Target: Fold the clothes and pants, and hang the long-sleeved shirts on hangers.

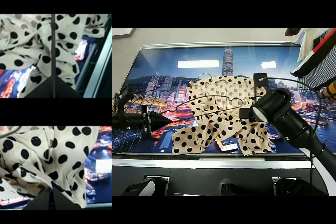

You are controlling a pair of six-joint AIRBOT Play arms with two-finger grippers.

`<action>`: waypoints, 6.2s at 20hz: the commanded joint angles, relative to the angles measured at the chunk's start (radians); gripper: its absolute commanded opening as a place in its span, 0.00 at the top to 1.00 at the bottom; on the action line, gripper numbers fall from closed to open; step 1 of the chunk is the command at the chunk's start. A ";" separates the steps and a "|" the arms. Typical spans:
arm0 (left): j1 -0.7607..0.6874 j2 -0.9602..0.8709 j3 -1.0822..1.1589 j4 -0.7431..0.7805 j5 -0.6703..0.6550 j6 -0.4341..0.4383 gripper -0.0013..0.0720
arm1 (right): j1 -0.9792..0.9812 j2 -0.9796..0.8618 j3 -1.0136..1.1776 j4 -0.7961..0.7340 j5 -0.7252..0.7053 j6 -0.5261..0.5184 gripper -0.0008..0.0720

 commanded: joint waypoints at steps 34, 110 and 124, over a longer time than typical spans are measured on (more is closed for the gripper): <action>0.051 -0.018 -0.073 -0.035 -0.174 0.093 0.97 | 0.001 -0.039 0.000 -0.088 0.033 0.088 0.96; -0.504 -0.303 -0.072 -0.290 0.344 0.146 0.97 | -0.160 0.172 0.179 -0.149 0.327 0.142 0.29; -0.504 -0.303 -0.072 -0.289 0.344 0.146 0.96 | -0.732 -0.041 0.177 0.372 0.203 -1.240 0.04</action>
